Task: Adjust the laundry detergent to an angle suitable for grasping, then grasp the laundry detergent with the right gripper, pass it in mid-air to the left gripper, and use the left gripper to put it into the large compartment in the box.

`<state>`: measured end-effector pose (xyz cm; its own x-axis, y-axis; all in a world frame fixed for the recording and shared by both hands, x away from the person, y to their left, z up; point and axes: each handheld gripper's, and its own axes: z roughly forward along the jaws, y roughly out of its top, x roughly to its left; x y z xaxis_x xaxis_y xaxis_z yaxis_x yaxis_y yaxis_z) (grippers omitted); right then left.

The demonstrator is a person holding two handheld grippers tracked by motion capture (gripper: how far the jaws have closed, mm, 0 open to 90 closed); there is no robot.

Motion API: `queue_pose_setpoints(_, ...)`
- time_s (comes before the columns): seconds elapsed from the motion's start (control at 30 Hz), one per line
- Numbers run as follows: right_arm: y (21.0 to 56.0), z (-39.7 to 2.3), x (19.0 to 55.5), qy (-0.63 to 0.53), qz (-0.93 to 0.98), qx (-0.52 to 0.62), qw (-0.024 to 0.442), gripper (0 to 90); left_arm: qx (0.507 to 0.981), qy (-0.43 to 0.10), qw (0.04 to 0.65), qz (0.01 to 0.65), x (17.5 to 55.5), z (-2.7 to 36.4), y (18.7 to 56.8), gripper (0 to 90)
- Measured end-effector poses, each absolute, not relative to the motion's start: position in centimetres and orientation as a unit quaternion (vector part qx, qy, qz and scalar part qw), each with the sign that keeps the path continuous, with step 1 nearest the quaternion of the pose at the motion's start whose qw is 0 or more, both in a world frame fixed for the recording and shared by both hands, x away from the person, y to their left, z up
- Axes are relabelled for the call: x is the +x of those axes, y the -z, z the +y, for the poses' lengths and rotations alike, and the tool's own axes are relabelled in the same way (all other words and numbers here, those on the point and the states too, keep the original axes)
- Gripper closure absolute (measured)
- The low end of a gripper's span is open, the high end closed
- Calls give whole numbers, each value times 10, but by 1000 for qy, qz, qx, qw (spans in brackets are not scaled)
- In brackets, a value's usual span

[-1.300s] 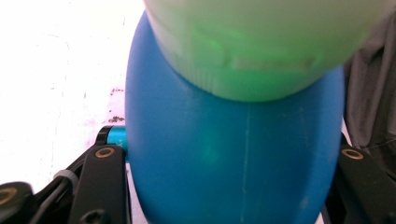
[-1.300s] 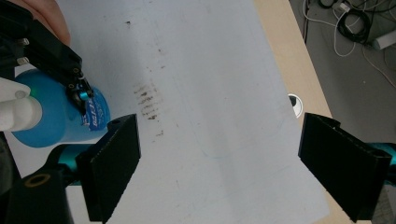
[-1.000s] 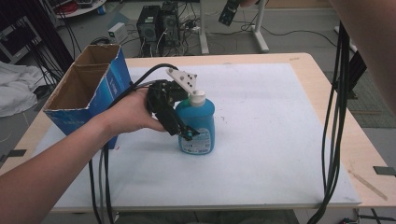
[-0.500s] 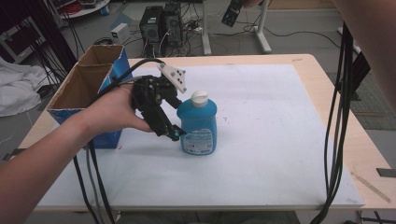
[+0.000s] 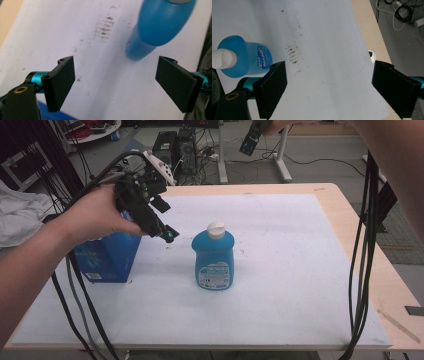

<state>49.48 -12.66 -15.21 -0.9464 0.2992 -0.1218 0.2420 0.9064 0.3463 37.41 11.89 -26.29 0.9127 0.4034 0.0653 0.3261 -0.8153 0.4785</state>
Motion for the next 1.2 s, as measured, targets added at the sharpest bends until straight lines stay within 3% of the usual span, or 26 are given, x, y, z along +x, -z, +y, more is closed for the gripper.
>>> queue_pose_setpoints(0.4, 152, -126, 495, -168, 972, 139, 85, 125, 947, -106, 161, 259, 404, 125, 256, 163)
queue_pose_setpoints(1.2, 142, -140, 488, -203, 968, 121, 80, 124, 950, -103, 167, 243, 403, 125, 251, 162)
